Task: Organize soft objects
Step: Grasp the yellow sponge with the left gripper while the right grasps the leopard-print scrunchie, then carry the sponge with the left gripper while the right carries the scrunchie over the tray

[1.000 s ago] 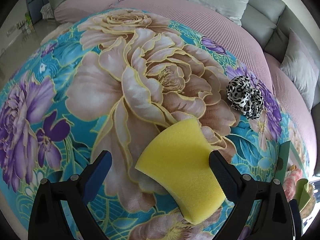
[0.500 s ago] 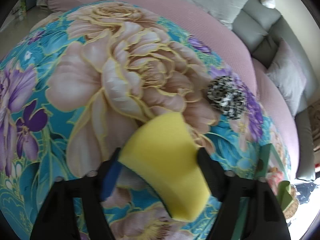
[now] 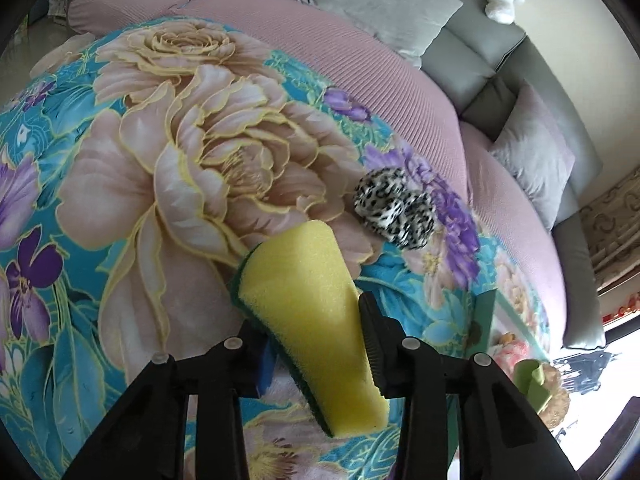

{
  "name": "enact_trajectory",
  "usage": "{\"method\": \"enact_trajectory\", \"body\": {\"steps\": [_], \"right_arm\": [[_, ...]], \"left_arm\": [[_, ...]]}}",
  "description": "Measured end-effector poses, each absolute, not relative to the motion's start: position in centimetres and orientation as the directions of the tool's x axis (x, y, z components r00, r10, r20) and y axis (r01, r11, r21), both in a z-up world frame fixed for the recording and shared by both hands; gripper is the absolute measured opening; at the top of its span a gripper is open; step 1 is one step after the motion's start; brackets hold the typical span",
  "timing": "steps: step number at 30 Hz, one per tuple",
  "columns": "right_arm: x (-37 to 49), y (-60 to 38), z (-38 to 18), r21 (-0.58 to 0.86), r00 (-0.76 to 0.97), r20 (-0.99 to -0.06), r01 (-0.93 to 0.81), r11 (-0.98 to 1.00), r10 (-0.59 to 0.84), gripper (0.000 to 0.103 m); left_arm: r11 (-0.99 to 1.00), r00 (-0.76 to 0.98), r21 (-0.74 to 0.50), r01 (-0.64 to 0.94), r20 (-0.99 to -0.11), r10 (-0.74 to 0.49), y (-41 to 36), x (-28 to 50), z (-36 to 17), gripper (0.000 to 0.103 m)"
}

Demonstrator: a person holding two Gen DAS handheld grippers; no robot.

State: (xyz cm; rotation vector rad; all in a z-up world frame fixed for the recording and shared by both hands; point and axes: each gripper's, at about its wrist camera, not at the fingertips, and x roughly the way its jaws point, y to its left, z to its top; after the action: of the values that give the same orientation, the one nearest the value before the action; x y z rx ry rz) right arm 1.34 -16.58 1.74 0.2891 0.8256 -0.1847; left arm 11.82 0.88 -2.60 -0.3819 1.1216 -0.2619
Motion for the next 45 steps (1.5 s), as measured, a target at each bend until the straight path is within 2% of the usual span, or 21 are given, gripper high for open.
{"method": "enact_trajectory", "body": {"steps": [12, 19, 27, 30, 32, 34, 38, 43, 45], "right_arm": [[5.5, -14.2, 2.4, 0.139, 0.701, -0.712, 0.166, 0.976, -0.018, 0.103], [10.1, -13.8, 1.0, 0.183, 0.681, -0.73, 0.112, 0.977, 0.058, 0.1], [14.0, -13.6, -1.7, 0.231, 0.641, -0.761, 0.127, 0.965, 0.098, 0.081], [14.7, -13.8, -2.2, 0.254, 0.638, -0.762, 0.14, 0.957, 0.109, 0.07], [15.0, -13.9, -2.5, 0.26, 0.634, -0.765, 0.148, 0.954, 0.111, 0.055], [15.3, -14.1, -2.9, 0.273, 0.625, -0.771, 0.153, 0.95, 0.121, 0.049], [15.6, -14.1, -3.4, 0.291, 0.616, -0.775, 0.145, 0.946, 0.143, 0.031], [15.3, -13.9, -3.4, 0.297, 0.618, -0.771, 0.14, 0.945, 0.151, 0.014], [14.7, -14.0, -3.2, 0.306, 0.624, -0.766, 0.141, 0.942, 0.155, 0.012]], "left_arm": [[0.873, 0.521, -0.488, 0.018, -0.741, -0.425, 3.4, 13.4, -1.4, 0.039], [0.882, 0.596, -0.471, 0.003, -0.708, -0.38, 4.7, 14.7, -1.1, 0.039], [0.875, 0.597, -0.482, -0.049, -0.716, -0.361, 6.0, 15.2, -2.3, 0.039], [0.872, 0.595, -0.486, -0.05, -0.716, -0.365, 5.9, 15.2, -2.4, 0.039], [0.869, 0.595, -0.492, -0.046, -0.712, -0.372, 5.8, 15.2, -2.3, 0.039], [0.87, 0.596, -0.492, -0.042, -0.711, -0.373, 5.6, 15.2, -2.2, 0.039], [0.871, 0.594, -0.49, -0.038, -0.712, -0.375, 5.5, 15.2, -2.1, 0.039], [0.872, 0.592, -0.488, -0.034, -0.713, -0.376, 5.4, 15.2, -2.1, 0.039], [0.873, 0.591, -0.486, -0.031, -0.713, -0.376, 5.3, 15.2, -1.9, 0.039]]}}
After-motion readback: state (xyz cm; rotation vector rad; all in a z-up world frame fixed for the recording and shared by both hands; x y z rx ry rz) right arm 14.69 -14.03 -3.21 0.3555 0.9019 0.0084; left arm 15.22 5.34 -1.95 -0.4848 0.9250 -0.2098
